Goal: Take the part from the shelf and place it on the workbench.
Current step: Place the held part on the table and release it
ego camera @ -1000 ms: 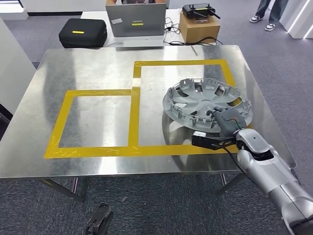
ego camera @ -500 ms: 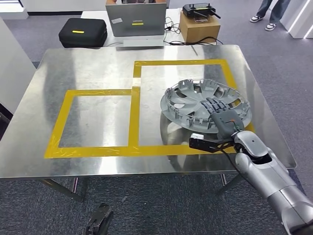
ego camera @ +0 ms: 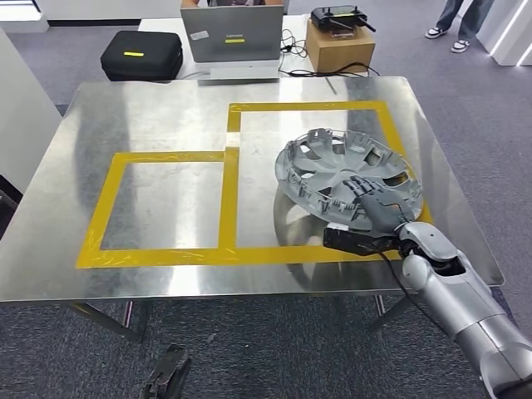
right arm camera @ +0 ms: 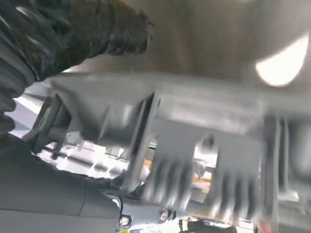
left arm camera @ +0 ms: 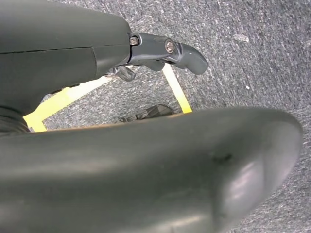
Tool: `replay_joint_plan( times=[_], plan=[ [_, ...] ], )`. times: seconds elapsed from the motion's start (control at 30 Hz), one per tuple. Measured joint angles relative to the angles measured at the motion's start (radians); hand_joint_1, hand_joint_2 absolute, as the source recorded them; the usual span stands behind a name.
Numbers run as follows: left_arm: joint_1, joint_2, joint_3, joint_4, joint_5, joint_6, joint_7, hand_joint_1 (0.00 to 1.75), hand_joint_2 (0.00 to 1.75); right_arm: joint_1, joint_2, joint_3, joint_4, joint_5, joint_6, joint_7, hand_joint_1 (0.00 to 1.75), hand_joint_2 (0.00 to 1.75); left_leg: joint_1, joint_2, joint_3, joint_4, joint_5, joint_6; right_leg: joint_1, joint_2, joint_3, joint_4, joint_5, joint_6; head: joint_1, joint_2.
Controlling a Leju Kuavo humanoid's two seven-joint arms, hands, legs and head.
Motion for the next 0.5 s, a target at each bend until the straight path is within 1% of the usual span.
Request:
replay_joint_plan(
  times=[0.2, 0.5],
  plan=[
    [0.003, 0.001, 0.012, 0.000, -0.004, -0.002, 0.000, 0.00, 0.00, -0.006, 0.000, -0.020, 0.015, -0.083, 0.089, 0.051, 0.00, 1.75, 0.000, 0.000, 0.000, 0.000, 0.000, 0.000, 0.000, 0.000, 0.000, 0.000, 0.000, 0.000, 0.000, 0.000],
    [0.005, 0.002, 0.026, 0.000, -0.017, -0.004, 0.000, 0.00, 0.00, -0.025, 0.000, -0.035, 0.058, -0.102, 0.106, 0.054, 0.00, 1.75, 0.000, 0.000, -0.001, 0.000, 0.000, 0.000, 0.000, 0.000, -0.001, 0.000, 0.000, 0.000, 0.000, 0.000]
  ],
)
